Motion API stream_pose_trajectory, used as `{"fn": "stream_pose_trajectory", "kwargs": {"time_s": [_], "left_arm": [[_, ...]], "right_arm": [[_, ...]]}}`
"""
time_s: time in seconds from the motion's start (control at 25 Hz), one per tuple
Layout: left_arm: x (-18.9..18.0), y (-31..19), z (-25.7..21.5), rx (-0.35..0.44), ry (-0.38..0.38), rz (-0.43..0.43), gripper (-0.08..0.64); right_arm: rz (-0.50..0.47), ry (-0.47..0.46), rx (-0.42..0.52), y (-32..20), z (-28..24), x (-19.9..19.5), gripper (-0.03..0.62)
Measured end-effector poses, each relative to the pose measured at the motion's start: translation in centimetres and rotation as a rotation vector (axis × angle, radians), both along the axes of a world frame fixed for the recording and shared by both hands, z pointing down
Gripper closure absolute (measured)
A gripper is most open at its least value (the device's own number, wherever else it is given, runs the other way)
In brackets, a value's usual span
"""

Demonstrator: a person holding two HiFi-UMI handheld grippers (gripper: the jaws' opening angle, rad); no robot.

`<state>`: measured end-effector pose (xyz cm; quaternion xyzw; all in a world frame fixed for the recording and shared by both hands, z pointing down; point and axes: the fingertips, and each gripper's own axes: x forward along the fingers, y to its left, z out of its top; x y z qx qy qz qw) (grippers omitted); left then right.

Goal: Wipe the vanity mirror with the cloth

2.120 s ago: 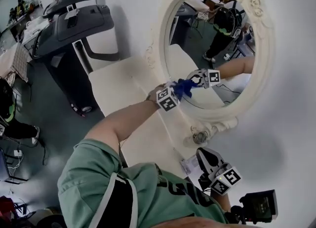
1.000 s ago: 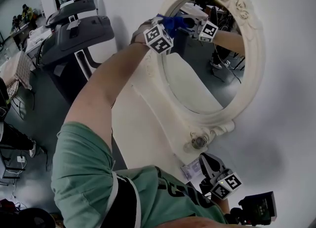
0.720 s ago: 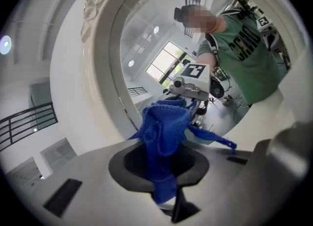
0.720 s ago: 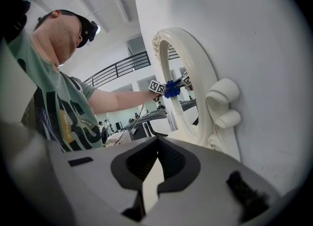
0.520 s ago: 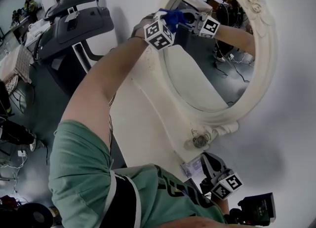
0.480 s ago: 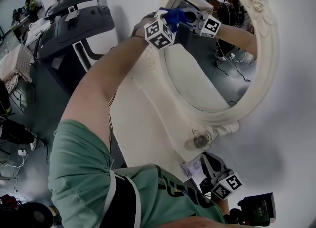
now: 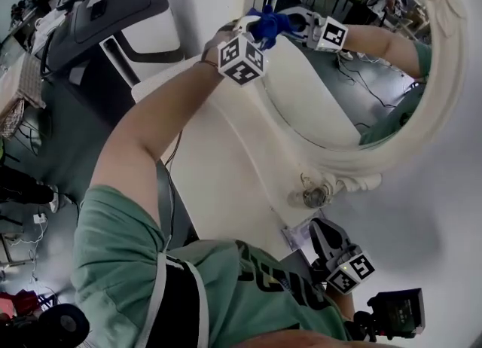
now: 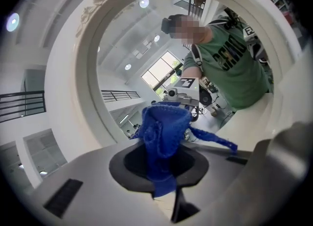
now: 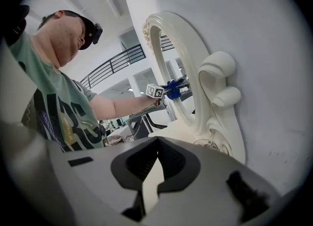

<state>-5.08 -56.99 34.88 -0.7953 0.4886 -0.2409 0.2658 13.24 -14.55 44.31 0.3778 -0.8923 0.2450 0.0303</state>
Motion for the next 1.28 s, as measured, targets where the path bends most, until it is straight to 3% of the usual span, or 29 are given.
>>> {"fn": "stream_pose_trajectory", "kwargs": {"time_s": [0.28, 0.48, 0.8, 0.88, 1.0, 1.16, 1.28], "left_arm": [[6.6, 8.4, 11.9, -0.141, 0.016, 0.103, 0.483], [12.8, 15.5, 20.0, -0.234, -0.114, 0.28, 0.482], [13.1, 16.0, 22.0, -0.291, -0.232, 0.383, 0.483], [12.6, 16.1, 21.1, -0.31, -0.206, 0.367, 0.48], [9.5, 13.0, 15.4, -0.291, -0.056, 0.27, 0.479], [2.4, 6.6, 3.3, -0.148, 0.137, 0.098, 0.479], [-1.2, 2.6, -5.3, -0.022, 0.209, 0.007, 0.479]], "right_arm": [[-0.015, 0.023, -0.042, 0.6, 0.1, -1.1, 0.58], [-0.022, 0.033, -0.052, 0.8, 0.1, -1.6, 0.58], [-0.003, 0.04, -0.022, 0.6, -1.3, -2.1, 0.58], [-0.003, 0.086, 0.005, 1.6, -1.9, -1.3, 0.58], [0.016, 0.137, 0.051, 2.7, -3.7, 0.0, 0.58], [0.047, 0.15, 0.062, 4.4, -4.7, 1.1, 0.58], [0.067, 0.149, 0.071, 4.8, -4.7, 2.1, 0.58]]}}
